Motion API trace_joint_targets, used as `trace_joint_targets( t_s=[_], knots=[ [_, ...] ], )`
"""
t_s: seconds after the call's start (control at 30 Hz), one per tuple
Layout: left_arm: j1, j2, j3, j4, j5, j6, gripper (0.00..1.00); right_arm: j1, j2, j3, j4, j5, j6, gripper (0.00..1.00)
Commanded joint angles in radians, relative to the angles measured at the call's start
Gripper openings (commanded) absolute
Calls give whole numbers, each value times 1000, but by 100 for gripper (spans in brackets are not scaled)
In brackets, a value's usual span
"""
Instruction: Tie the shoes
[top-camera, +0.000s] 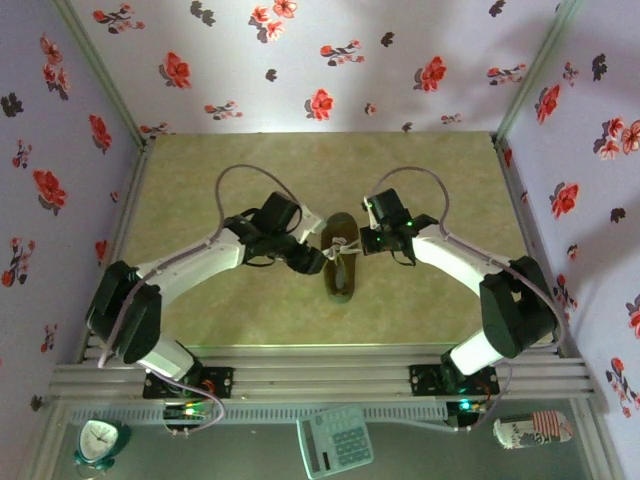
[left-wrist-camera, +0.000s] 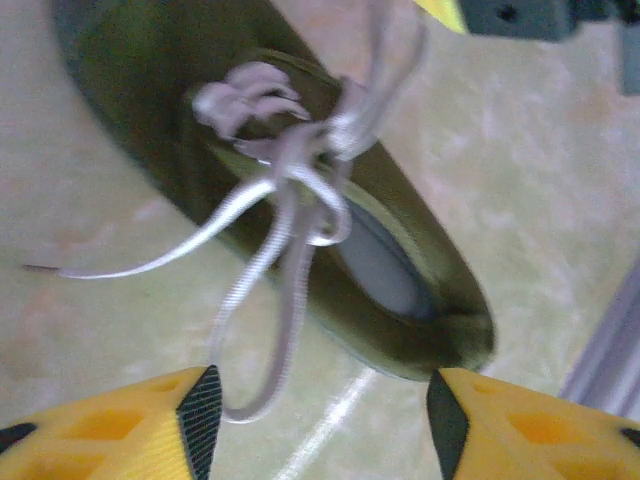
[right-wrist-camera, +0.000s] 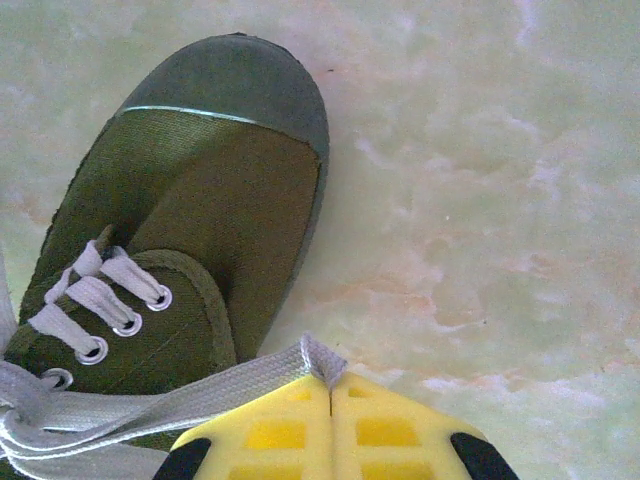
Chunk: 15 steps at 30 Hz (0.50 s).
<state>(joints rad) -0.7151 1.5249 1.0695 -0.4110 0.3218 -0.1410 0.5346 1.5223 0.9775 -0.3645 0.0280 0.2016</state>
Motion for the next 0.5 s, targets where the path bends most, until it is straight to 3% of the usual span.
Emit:
trace_joint_targets(
  t_s=[0.0, 0.17, 0.27, 0.47],
  knots=[
    [3, -41, -98, 181, -43, -110, 55, -4, -22, -14, 30, -21, 3, 0],
    [-80, -98, -183, 275, -57, -42, 52, -5, -22, -16, 28, -25, 5, 0],
    [-111, -60, -140, 238, -65, 2, 51, -4, -25, -17, 27, -25, 5, 0],
    [-127, 24, -59, 133, -204, 43, 51, -4, -36, -18, 22, -25, 9, 0]
  ],
)
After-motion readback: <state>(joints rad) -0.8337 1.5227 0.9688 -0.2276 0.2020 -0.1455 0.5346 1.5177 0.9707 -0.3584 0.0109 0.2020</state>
